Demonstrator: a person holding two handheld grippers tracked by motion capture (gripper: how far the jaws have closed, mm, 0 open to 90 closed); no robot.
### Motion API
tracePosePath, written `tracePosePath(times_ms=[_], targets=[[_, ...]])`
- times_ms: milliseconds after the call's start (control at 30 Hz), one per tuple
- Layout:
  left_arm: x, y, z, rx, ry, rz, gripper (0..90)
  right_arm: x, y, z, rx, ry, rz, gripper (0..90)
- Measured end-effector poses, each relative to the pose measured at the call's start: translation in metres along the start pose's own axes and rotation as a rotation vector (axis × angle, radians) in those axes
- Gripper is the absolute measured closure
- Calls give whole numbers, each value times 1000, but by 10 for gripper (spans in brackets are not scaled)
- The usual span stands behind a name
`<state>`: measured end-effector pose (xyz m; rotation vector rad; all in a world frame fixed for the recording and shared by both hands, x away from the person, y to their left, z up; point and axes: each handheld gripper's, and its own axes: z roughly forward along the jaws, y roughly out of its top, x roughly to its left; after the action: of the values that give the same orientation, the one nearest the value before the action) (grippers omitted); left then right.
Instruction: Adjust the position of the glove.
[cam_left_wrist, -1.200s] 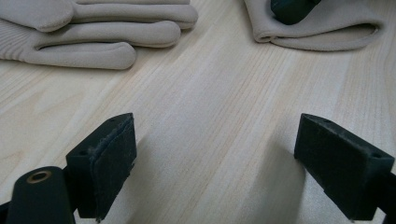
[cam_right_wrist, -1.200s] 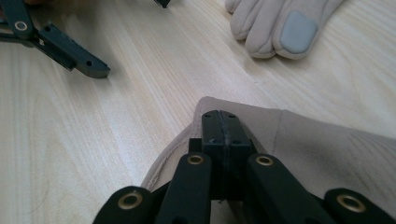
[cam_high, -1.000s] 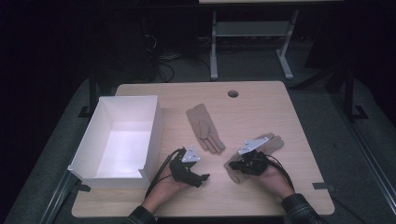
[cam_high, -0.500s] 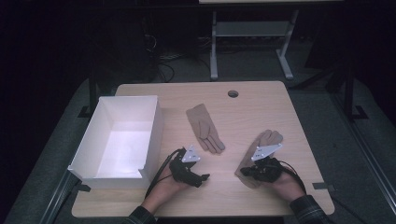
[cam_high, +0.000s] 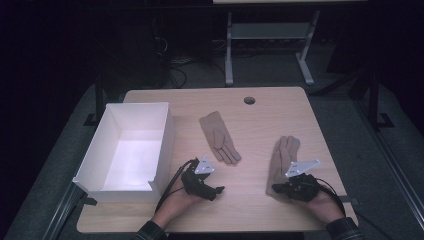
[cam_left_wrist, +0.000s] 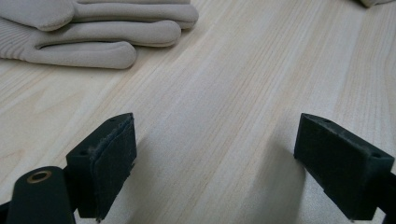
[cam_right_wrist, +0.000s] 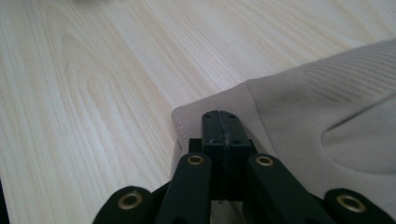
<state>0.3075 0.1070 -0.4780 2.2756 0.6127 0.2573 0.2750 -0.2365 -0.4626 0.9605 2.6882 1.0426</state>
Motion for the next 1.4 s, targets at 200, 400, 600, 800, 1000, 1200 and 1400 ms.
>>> tracePosePath(times_ms=[200, 400, 600, 800, 1000, 1200, 1400], targets=[[0, 0, 0, 1, 0, 1, 124, -6, -11, -11, 1, -23, 23, 900], [1, 0, 0, 2, 4, 10, 124, -13, -6, -17, -47, -39, 37, 900], [0, 0, 0, -6, 1, -1, 124, -35, 10, -19, -89, -103, 72, 900], [0, 0, 0, -5, 1, -1, 124, -53, 27, -11, -116, -143, 97, 900], [0, 0, 0, -6, 1, -2, 124, -66, 34, 3, -89, -167, 116, 900], [0, 0, 0, -6, 2, 1, 124, -69, 30, 18, -45, -161, 109, 900], [0, 0, 0, -5, 0, -7, 124, -60, 33, 22, -52, -128, 108, 900]])
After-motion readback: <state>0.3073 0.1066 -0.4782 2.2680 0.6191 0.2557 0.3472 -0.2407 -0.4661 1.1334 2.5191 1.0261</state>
